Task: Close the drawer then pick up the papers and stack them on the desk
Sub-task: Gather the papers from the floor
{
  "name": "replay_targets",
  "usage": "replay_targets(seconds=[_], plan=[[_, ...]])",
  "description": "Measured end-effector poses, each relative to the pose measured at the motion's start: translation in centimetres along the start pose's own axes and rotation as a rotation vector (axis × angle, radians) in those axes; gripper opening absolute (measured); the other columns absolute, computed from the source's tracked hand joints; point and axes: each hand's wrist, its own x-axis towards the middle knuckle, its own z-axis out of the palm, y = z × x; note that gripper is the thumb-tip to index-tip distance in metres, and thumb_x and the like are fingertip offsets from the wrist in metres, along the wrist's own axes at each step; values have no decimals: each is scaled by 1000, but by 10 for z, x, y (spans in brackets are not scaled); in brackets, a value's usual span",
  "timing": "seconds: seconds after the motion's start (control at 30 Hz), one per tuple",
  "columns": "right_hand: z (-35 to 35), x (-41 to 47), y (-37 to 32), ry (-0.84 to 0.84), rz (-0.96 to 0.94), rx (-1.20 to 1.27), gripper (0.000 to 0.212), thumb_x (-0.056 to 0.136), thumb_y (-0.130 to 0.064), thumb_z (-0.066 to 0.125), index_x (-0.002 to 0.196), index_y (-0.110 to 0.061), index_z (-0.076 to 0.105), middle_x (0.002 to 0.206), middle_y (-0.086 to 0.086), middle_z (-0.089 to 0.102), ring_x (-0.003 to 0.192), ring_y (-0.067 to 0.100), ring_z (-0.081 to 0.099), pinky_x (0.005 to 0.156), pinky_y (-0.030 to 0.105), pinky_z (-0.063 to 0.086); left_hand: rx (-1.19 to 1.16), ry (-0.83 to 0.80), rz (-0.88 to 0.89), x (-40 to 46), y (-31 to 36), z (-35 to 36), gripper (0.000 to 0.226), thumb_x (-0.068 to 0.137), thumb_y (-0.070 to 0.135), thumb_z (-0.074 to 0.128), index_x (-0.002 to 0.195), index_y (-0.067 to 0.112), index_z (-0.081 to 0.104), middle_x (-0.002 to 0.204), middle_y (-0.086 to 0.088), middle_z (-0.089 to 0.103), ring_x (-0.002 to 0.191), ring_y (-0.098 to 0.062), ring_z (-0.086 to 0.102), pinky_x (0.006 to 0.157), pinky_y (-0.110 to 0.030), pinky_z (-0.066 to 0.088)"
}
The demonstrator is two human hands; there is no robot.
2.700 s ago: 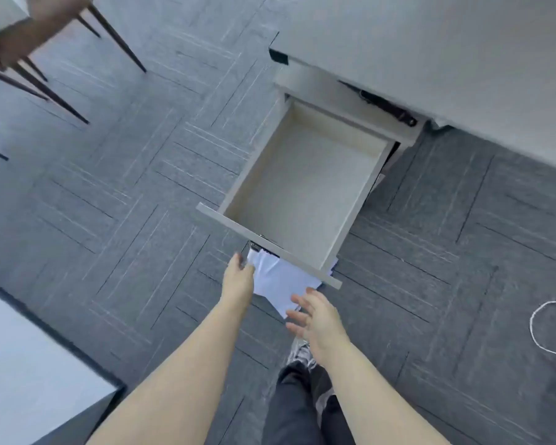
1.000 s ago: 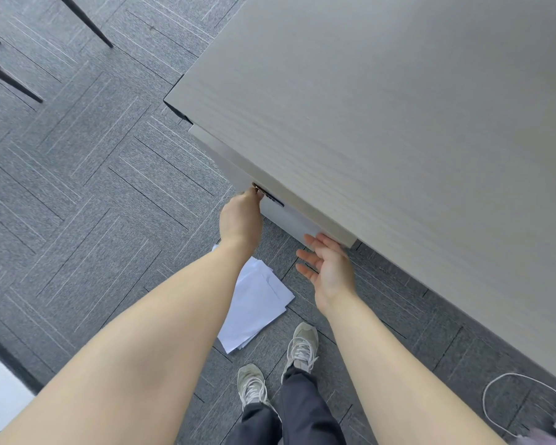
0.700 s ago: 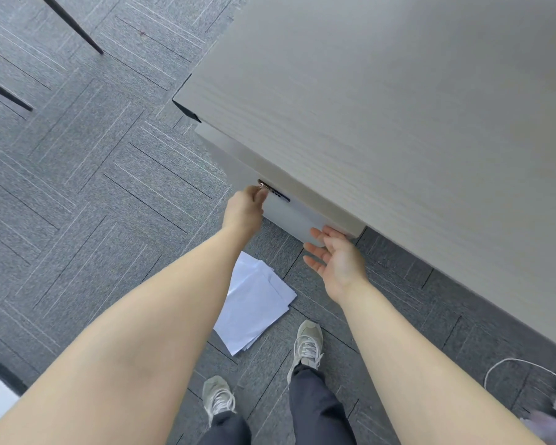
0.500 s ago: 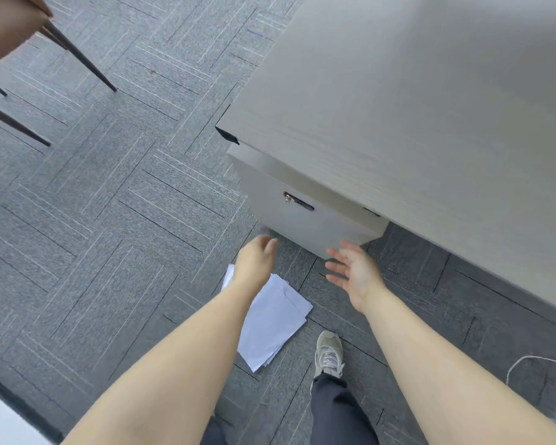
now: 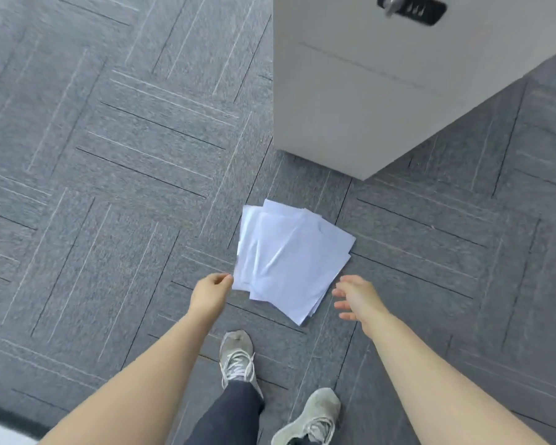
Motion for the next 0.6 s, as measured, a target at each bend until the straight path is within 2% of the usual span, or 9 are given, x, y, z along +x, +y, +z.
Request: replay_targets(seconds=[0.07, 0.13, 0.2, 0.27, 0.3, 0.33, 0.4, 0.53, 0.6], plan=[[13, 54, 30, 30, 9, -48, 27, 87, -10, 52, 113, -17, 54, 98, 12, 59, 83, 25, 54, 71, 37, 49, 8, 3, 18, 49, -22, 18, 35, 89, 31, 56, 115, 11, 66, 118, -12, 68, 109, -31, 62, 96, -44, 51], [25, 117, 61, 75, -6, -101, 26, 84, -10, 54, 109, -13, 59, 90, 14, 56, 77, 25, 50, 69, 36, 45, 8, 21, 57, 99, -39, 38, 35, 89, 28, 56, 116, 8, 65, 116, -16, 68, 103, -34, 63, 86, -37, 50], [33, 180, 85, 125, -19, -117, 26, 80, -13, 56, 105, -5, 62, 84, 14, 53, 71, 25, 48, 63, 34, 41, 28, 31, 90, 149, -53, 59, 35, 89, 26, 57, 116, 6, 65, 106, -17, 69, 82, -33, 62, 75, -33, 46], [39, 239, 105, 188, -29, -152, 27, 76, -22, 60, 96, -3, 61, 87, 17, 59, 74, 29, 54, 67, 39, 48, 72, 42, 121, 195, -65, 80, 36, 88, 28, 57, 117, 7, 63, 99, -12, 66, 74, -31, 61, 72, -37, 47], [41, 267, 113, 230, -29, -158, 38, 73, -29, 62, 98, -1, 61, 94, 19, 64, 81, 33, 59, 74, 44, 52, 91, 52, 135, 215, -69, 90, 34, 87, 30, 57, 113, 8, 63, 96, -10, 64, 76, -33, 63, 71, -39, 49], [43, 292, 119, 284, -33, -145, 49, 71, -35, 65, 103, 1, 62, 101, 21, 66, 89, 36, 62, 80, 47, 54, 104, 70, 147, 232, -72, 99, 26, 86, 31, 58, 99, 9, 63, 87, -9, 61, 71, -33, 60, 66, -39, 46], [51, 326, 125, 391, -35, -101, 67, 65, -46, 68, 109, 3, 61, 108, 21, 67, 98, 38, 65, 84, 45, 54, 101, 114, 171, 263, -77, 116, 27, 84, 31, 60, 72, 12, 44, 70, -6, 45, 59, -26, 43, 56, -34, 30], [85, 342, 121, 516, -102, -94, 76, 56, -51, 71, 114, -4, 56, 116, 17, 67, 106, 36, 64, 85, 41, 51, 76, 210, 174, 288, -78, 135, 37, 80, 39, 66, 90, 10, 46, 89, -5, 50, 81, -25, 49, 65, -32, 35], [103, 336, 118, 553, -160, -233, 65, 61, -43, 73, 113, -7, 56, 118, 16, 64, 110, 37, 61, 87, 43, 49, 110, 185, 191, 290, -77, 141, 39, 78, 43, 68, 82, 7, 51, 81, -5, 54, 76, -25, 52, 60, -33, 37]])
